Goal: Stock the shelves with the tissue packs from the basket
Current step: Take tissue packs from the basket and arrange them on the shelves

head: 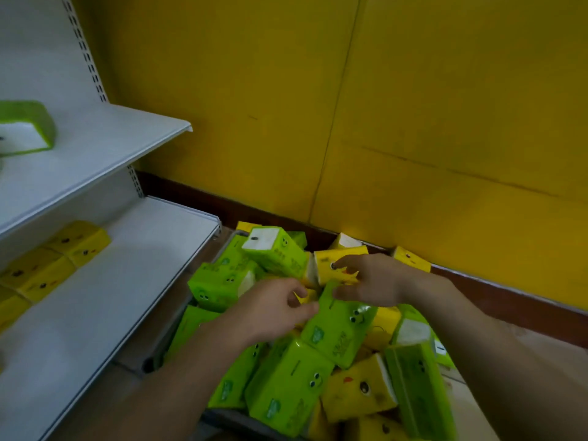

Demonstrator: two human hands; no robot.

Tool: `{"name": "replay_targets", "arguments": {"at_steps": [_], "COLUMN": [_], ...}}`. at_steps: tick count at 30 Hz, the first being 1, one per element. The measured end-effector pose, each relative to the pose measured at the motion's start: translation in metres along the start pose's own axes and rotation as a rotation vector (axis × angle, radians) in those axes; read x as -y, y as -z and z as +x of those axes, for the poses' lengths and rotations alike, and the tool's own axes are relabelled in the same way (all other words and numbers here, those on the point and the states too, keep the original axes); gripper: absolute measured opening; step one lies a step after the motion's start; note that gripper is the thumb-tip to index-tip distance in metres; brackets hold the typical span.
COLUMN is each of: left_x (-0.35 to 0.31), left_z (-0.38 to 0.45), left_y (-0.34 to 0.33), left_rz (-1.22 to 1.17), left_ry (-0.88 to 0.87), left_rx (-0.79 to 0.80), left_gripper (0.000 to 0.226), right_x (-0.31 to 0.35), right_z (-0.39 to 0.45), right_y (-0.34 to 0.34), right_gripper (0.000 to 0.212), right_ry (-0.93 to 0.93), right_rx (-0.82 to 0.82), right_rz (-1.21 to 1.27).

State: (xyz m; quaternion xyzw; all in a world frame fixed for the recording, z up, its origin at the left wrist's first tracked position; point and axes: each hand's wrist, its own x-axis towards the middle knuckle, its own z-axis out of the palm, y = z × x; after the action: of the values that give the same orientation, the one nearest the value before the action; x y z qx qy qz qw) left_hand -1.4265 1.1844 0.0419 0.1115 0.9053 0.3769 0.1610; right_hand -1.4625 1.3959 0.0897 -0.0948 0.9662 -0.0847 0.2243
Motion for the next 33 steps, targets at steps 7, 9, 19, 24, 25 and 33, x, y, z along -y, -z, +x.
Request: {"name": "replay_targets", "arguments": {"at_steps": [7,9,19,24,25,33], "left_x": [-0.01,-0.008,0.0,-0.01,-0.008,0.033], "left_z": [-0.006,-0.006,-0.008,-0.034,-0.042,-0.122], "left_y": [-0.021,-0.026,-0.005,0.043,0.053,0.129], "left_rz": [0.494,0.558,-0.112,-0.723,-0.802,-0.86], "left_ry": [-0.004,0.022,0.053,0.067,0.063,0.304], "left_rx": [0.32,0.345,0.161,-0.103,-0.198,-0.997], "left_gripper": [0.057,0.061,0.087,0.054,0.052,0.036], "right_x": [-0.011,-0.016,0.004,0.043,0.053,0.185], "right_z": [0.003,0.003,-0.018,-0.014,-0.01,0.016], "right_y": [-0.026,-0.029,0.033,0.057,0.057,0.043], "right_gripper": [0.086,0.09,0.059,0.029,0.026,0.038], "right_ry": [0.0,0.007,0.235,0.419,0.431,0.795], "right_rx": [0.052,0.037,-0.24,-0.284,-0.265,-0.172], "right_rz": [-0.071,-0.065,0.323,0.685,0.772,0.683]}}
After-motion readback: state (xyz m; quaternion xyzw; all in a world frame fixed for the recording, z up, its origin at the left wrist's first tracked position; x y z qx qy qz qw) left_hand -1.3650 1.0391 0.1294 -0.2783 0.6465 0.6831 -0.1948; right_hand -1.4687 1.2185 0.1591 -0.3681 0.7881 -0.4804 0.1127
